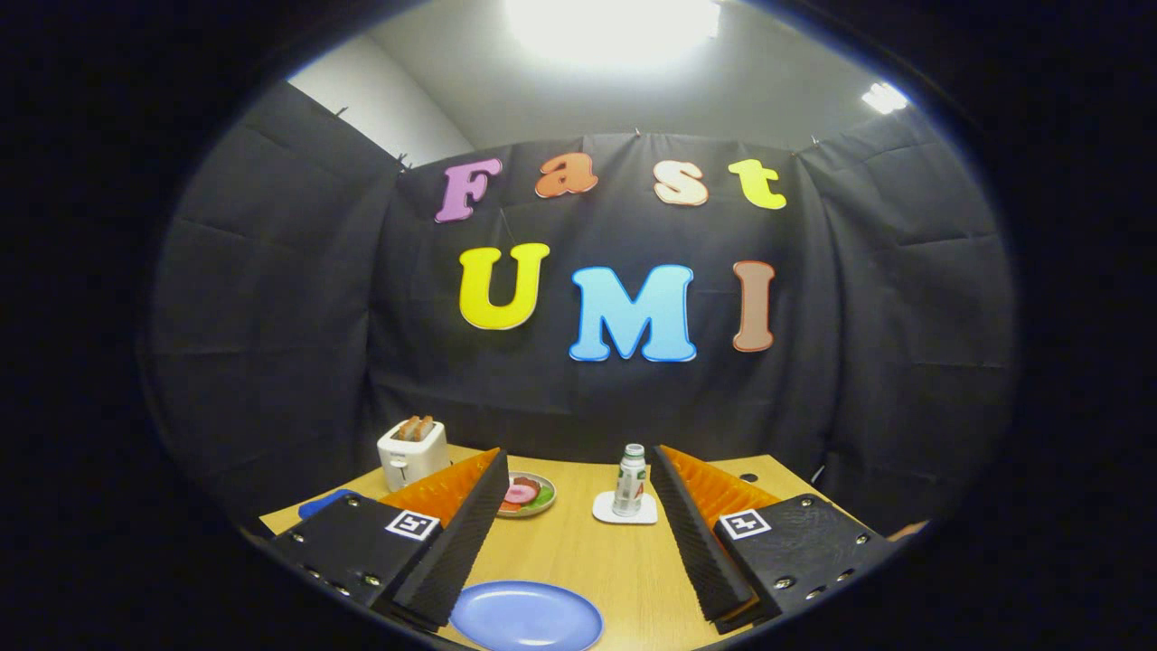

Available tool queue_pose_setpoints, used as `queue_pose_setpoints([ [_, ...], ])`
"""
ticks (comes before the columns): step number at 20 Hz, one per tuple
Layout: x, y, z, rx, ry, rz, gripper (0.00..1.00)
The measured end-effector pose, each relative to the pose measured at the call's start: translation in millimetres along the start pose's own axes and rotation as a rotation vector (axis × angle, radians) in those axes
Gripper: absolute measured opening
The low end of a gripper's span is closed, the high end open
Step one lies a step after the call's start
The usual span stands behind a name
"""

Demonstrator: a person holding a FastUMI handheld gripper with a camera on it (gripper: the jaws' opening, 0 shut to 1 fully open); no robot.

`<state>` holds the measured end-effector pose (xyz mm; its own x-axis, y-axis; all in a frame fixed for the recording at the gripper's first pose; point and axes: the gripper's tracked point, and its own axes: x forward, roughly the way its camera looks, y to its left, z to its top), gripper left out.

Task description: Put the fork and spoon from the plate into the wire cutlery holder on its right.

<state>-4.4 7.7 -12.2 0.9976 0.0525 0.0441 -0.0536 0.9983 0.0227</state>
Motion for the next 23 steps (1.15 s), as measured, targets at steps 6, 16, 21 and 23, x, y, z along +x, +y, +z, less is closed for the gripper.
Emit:
queue_pose_setpoints([
  [6,-4.3,25.1,-12.8,0.049,0.014,0.023,0.97],
  [16,-14.5,66.0,-26.9,0.006,0.068,0.077,0.97],
  [21,-32.6,72.4,-27.2,0.011,0.09,0.03,0.97],
  [23,-39.1,82.4,-22.5,0.027,0.07,0.048,0.97],
])
